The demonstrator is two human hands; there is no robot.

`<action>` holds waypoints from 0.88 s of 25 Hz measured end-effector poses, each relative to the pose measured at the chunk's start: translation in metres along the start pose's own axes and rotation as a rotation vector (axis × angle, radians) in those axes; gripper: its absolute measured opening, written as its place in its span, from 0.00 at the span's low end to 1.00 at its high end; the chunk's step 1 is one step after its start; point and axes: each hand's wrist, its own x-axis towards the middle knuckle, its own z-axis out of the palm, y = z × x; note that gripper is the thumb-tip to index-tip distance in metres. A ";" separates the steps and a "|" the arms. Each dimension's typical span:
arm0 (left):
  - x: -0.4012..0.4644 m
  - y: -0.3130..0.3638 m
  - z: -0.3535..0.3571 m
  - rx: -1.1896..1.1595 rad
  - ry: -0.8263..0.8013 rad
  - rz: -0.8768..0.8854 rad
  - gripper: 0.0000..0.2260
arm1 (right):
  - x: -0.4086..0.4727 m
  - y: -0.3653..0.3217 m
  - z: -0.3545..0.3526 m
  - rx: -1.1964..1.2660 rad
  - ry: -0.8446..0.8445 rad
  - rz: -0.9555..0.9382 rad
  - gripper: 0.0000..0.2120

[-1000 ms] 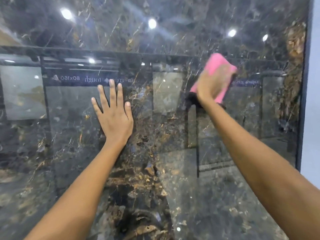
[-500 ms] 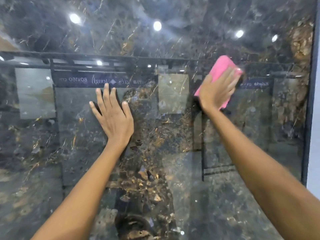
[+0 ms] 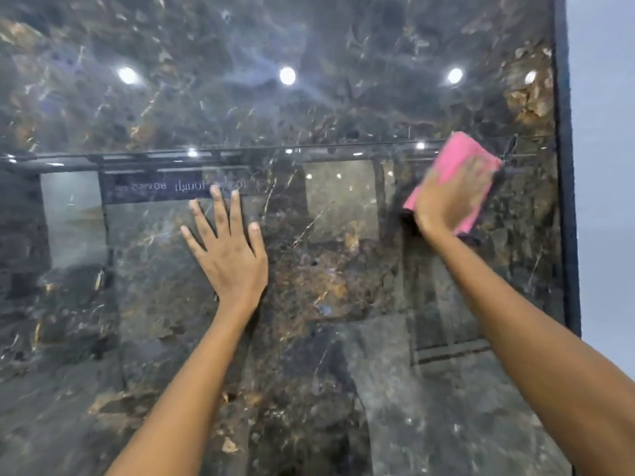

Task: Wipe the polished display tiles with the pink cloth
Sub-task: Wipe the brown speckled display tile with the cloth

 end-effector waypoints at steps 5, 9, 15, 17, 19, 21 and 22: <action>-0.001 -0.004 -0.001 0.005 0.013 0.008 0.25 | -0.093 -0.039 0.040 -0.064 -0.404 -1.538 0.35; -0.001 -0.002 -0.001 0.028 0.016 0.007 0.25 | 0.013 -0.017 0.016 0.101 -0.232 -1.182 0.34; -0.004 0.006 -0.003 0.034 0.003 -0.019 0.24 | -0.119 0.106 0.008 0.066 -0.348 -1.222 0.39; -0.003 0.005 -0.005 0.028 -0.006 -0.009 0.24 | -0.152 0.142 0.001 -0.135 -0.549 -1.809 0.36; -0.005 0.003 -0.003 0.028 0.001 -0.007 0.24 | -0.121 0.130 0.005 -0.122 -0.529 -1.898 0.33; -0.008 0.001 -0.001 0.040 0.009 -0.009 0.24 | -0.071 0.080 0.009 0.048 -0.336 -1.437 0.33; -0.007 0.000 0.000 0.047 0.008 -0.006 0.25 | -0.045 0.051 0.008 0.110 -0.237 -1.117 0.33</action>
